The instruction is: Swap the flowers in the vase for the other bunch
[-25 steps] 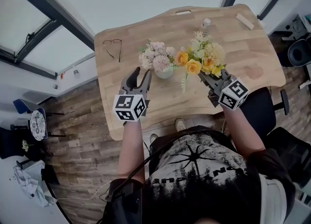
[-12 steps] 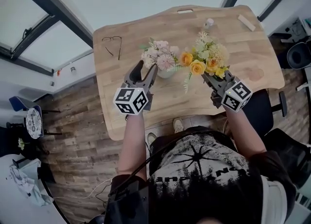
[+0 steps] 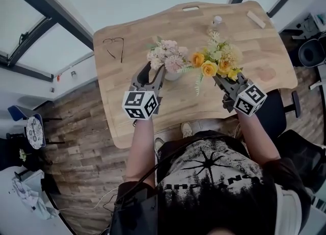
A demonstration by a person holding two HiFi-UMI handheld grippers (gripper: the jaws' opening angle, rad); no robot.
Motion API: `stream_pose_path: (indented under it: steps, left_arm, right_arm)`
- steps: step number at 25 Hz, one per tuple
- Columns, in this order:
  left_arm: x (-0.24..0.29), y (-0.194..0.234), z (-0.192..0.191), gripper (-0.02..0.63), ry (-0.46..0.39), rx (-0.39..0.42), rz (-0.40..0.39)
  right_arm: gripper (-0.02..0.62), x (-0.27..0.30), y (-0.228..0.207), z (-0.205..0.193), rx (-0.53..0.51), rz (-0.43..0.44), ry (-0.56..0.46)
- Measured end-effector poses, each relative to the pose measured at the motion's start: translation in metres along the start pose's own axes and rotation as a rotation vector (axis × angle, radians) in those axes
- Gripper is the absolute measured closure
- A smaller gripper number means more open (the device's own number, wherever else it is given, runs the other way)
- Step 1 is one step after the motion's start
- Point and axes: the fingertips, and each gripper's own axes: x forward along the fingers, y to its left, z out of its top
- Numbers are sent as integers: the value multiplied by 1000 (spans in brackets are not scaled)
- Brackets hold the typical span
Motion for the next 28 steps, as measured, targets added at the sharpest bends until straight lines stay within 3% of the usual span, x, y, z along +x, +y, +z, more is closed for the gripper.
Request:
stream_pose_path:
  steps: [7,28]
  left_arm:
    - [-2,-3,4,502,-14,39,15]
    - [9,-20,32,545,-58,94,-13]
  right_arm:
    - [511,-3,-3,-3,11,-8,-2]
    - [511,0,-9,-4,27,32,-20]
